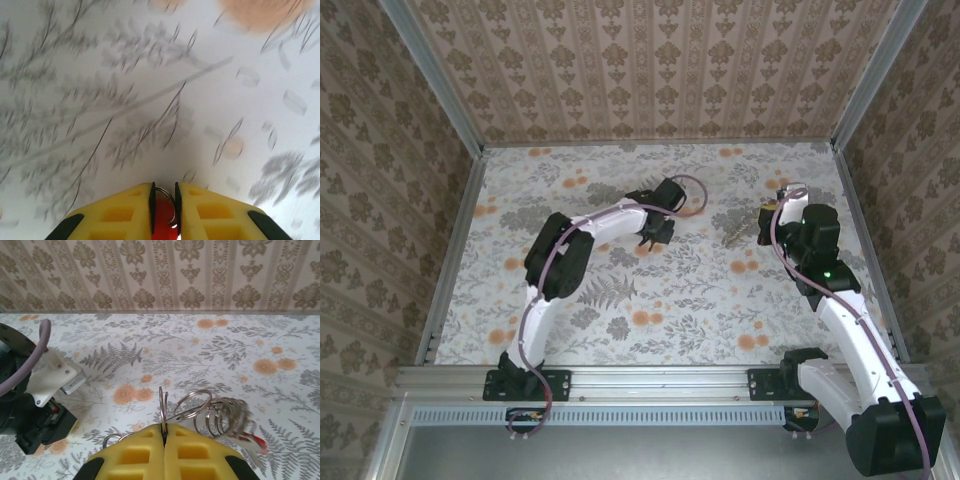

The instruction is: Put the keys on the keyring

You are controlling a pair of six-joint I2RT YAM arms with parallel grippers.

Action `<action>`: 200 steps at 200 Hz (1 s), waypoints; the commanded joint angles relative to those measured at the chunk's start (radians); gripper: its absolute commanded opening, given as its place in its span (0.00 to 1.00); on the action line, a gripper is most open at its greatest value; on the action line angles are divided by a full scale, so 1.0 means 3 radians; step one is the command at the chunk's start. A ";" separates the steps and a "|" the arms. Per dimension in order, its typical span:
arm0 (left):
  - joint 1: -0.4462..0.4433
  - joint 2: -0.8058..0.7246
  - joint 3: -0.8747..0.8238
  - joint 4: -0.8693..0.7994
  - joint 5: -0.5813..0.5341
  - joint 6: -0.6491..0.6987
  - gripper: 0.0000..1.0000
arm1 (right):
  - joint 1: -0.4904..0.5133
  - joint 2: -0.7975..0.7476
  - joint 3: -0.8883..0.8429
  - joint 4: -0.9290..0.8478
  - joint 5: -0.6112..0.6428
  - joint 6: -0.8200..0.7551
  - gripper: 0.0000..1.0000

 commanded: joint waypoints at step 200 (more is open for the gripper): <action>-0.0032 -0.0115 -0.0108 -0.0431 -0.0316 -0.0446 0.26 | 0.0006 0.0104 0.0126 -0.0161 -0.0558 0.0000 0.00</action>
